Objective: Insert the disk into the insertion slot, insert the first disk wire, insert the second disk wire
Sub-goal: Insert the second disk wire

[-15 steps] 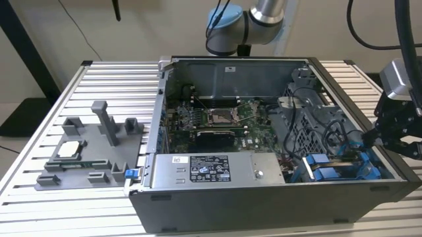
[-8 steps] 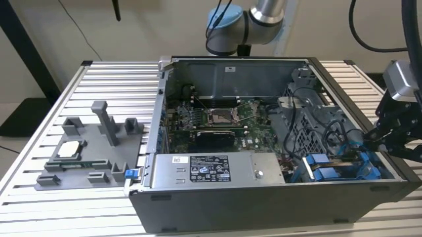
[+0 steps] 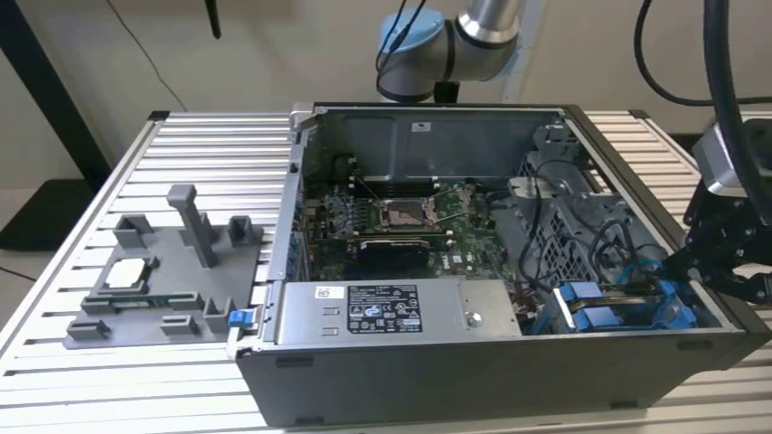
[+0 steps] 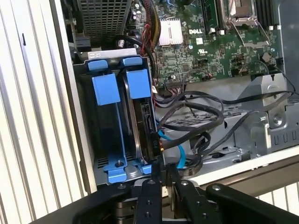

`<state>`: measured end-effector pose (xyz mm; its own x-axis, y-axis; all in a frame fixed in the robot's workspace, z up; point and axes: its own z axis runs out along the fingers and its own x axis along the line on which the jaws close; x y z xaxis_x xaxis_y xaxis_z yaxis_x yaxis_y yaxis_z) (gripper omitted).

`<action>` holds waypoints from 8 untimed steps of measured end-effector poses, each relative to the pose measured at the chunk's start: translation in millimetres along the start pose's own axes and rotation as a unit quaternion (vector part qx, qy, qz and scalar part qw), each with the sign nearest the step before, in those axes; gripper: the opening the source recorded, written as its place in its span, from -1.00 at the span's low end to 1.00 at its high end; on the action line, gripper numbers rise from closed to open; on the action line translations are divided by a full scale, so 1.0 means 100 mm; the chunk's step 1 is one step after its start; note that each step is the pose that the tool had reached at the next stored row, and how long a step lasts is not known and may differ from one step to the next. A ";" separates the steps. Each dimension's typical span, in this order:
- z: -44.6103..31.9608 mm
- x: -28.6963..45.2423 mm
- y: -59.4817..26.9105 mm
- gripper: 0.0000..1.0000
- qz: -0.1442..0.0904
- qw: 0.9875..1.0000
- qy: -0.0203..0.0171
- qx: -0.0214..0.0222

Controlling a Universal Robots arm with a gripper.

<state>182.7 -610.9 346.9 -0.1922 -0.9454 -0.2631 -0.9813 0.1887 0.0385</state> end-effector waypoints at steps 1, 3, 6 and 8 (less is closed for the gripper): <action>0.013 0.004 -0.001 -1.00 0.001 1.000 0.000 0.000; 0.040 0.012 -0.001 -1.00 0.002 1.000 0.001 0.000; 0.052 0.015 -0.001 -1.00 0.003 1.000 0.001 0.001; 0.054 0.016 0.001 -1.00 0.004 1.000 -0.002 0.000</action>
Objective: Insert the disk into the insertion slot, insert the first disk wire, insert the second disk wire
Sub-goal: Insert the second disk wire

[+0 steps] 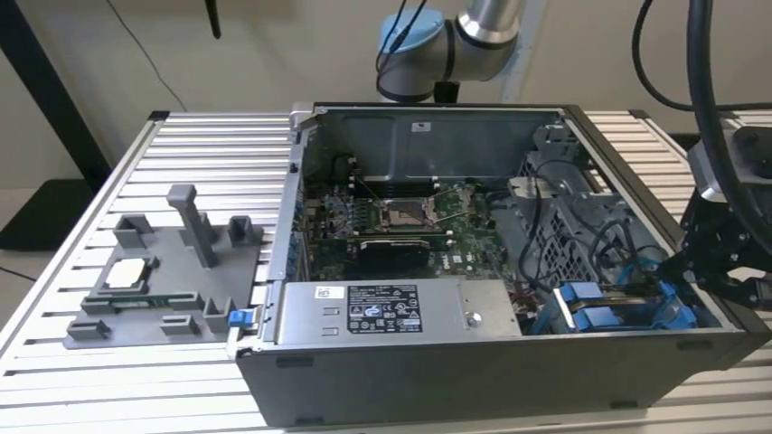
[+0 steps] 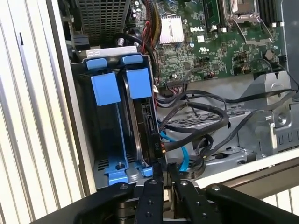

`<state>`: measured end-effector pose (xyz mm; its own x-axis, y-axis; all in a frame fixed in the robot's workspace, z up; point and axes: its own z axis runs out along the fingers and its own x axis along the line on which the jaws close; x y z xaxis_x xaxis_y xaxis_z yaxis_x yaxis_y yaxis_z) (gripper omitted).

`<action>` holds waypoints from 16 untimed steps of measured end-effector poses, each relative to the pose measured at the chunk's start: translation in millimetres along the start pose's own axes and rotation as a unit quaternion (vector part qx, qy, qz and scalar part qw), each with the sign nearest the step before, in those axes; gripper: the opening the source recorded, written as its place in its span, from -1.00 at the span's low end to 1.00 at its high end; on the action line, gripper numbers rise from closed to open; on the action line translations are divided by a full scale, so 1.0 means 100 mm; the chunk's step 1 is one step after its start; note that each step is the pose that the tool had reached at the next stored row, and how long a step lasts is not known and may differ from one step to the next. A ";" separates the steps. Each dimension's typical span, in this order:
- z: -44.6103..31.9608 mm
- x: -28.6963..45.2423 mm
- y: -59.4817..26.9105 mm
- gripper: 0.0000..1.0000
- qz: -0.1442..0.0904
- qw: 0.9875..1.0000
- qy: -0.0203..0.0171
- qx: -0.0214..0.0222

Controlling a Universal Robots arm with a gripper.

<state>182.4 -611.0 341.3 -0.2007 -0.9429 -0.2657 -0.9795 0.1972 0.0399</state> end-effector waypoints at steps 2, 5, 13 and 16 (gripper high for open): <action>-0.024 -0.007 0.002 -1.00 0.001 1.000 -0.003 0.000; -0.128 -0.033 0.016 -1.00 0.002 1.000 -0.005 -0.001; -0.333 -0.061 0.168 -1.00 0.002 1.000 -0.008 -0.001; -0.342 -0.055 0.267 -1.00 0.002 1.000 -0.007 -0.001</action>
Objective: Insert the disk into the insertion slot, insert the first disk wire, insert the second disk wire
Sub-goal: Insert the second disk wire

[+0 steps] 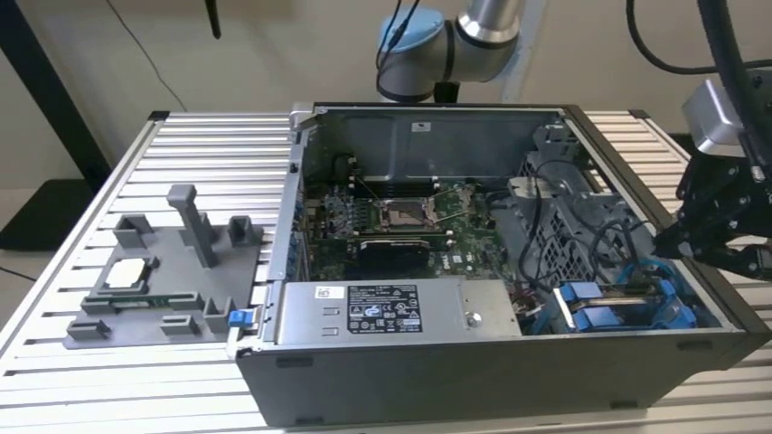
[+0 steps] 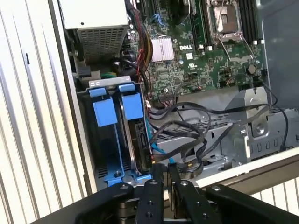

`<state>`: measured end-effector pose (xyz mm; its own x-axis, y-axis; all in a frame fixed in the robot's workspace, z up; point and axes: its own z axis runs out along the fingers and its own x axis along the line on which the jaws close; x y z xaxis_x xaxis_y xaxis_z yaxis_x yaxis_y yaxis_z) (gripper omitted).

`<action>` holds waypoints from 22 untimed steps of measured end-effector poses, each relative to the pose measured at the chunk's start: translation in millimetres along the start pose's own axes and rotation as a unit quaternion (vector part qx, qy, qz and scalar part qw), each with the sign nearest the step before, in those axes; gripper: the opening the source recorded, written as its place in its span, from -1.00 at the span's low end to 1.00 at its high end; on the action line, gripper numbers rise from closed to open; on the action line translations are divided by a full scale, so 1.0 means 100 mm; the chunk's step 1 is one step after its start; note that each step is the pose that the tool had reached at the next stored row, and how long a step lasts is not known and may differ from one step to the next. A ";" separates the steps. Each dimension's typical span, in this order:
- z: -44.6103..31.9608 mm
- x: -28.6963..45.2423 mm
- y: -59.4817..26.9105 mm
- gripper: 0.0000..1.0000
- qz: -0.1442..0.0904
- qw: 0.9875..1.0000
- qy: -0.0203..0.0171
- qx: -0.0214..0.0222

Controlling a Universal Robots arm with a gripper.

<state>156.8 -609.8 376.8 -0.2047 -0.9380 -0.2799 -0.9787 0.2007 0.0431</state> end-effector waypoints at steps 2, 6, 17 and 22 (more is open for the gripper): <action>0.001 0.002 0.075 -1.00 0.000 1.000 0.000 0.000; 0.008 -0.002 0.234 -1.00 0.000 1.000 0.000 0.000; 0.017 0.014 0.473 -1.00 -0.007 0.999 0.049 0.008; 0.075 0.024 0.476 -1.00 -0.043 0.997 0.057 0.001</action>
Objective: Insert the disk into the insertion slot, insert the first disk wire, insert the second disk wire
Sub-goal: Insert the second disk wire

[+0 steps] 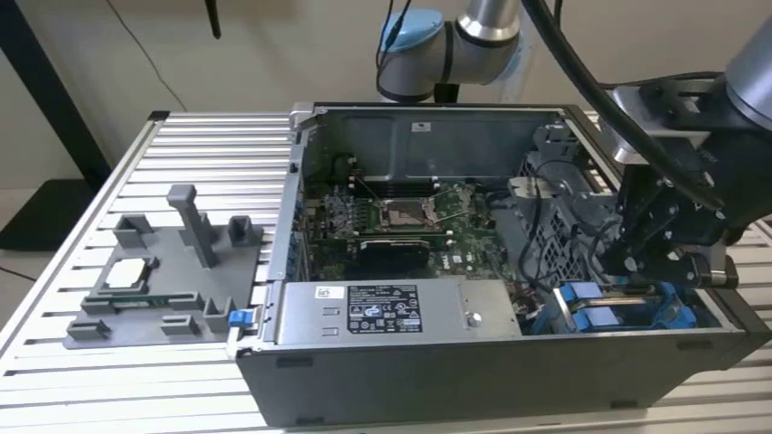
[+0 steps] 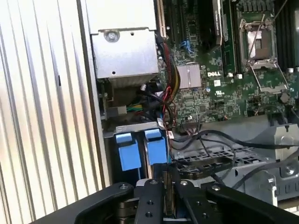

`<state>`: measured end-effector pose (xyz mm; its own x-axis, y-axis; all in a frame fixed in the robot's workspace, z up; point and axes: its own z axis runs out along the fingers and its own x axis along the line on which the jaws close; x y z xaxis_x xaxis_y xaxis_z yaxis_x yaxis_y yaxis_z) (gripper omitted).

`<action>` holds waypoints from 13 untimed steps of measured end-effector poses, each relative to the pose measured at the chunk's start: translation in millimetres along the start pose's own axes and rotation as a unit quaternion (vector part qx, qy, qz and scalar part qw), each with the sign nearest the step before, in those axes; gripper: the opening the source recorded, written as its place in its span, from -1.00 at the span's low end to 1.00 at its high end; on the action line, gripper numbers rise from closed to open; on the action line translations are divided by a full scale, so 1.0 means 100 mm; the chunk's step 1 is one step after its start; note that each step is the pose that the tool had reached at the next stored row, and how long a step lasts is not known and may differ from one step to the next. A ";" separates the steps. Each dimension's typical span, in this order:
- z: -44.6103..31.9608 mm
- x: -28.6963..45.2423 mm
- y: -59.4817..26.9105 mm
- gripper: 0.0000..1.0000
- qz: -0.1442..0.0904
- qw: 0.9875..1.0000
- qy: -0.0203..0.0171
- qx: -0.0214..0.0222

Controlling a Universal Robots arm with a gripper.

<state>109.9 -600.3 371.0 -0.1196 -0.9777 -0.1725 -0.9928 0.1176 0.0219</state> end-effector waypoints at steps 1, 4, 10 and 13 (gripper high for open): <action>0.013 0.002 -0.001 -1.00 -0.009 1.000 0.000 -0.002; 0.033 0.005 -0.001 -1.00 -0.035 0.999 0.001 -0.002; 0.040 0.007 -0.001 -1.00 -0.062 0.997 0.000 0.040; 0.049 0.008 -0.001 -1.00 -0.066 0.996 0.005 0.057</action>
<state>109.9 -600.3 366.0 0.0107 -0.9876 -0.1565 -0.9936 0.0071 -0.1124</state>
